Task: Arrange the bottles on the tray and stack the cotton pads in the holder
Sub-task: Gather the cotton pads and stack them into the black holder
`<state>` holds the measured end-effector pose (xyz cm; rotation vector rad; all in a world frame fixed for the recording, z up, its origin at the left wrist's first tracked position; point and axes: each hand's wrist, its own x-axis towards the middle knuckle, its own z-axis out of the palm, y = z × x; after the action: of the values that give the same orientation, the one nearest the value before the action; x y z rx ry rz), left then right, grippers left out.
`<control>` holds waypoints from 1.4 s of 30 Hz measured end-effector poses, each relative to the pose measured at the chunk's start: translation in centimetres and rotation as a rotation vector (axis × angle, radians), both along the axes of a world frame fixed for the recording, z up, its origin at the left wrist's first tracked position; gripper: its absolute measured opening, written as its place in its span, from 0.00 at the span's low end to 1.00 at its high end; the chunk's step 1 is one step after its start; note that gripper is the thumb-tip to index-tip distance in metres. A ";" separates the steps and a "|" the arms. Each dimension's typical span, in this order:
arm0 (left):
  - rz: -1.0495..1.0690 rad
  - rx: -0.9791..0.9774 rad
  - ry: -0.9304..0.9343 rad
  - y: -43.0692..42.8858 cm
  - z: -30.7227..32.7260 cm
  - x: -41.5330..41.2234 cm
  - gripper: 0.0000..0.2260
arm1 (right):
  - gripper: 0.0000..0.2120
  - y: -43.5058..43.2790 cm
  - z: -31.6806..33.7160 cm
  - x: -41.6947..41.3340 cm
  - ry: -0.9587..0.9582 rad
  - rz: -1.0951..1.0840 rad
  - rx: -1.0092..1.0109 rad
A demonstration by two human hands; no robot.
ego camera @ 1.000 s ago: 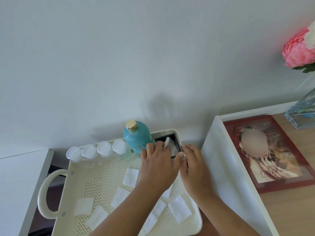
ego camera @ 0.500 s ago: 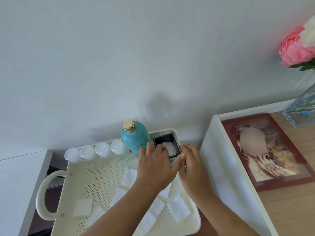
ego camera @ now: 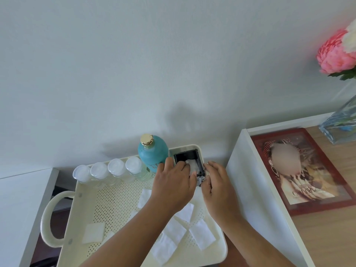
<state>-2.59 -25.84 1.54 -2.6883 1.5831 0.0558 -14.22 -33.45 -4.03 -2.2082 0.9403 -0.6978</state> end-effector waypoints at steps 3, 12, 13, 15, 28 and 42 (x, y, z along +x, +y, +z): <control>-0.026 0.012 -0.012 0.0 -0.1 0.2 0.25 | 0.18 0.0 -0.1 0.0 -0.003 0.002 -0.002; -0.068 -0.236 0.200 2.5 0.8 0.3 0.15 | 0.18 0.0 0.5 -0.2 -0.003 0.021 0.002; -0.063 -0.291 0.244 3.4 0.8 0.4 0.15 | 0.17 0.0 0.8 -0.3 0.001 0.024 -0.022; -0.056 -0.365 0.276 5.4 0.7 0.9 0.15 | 0.16 0.3 1.5 -0.5 -0.001 0.021 -0.136; 0.635 -0.423 0.514 21.3 -5.6 6.8 0.12 | 0.11 9.4 0.3 4.8 0.109 0.495 -0.040; 0.395 0.028 0.364 27.0 -9.2 10.6 0.20 | 0.16 16.8 -4.6 10.3 0.665 0.453 -0.182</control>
<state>8.03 1.15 -7.63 -3.0523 1.0635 0.5978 -3.92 -16.64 -8.59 -2.7461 0.6319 0.1895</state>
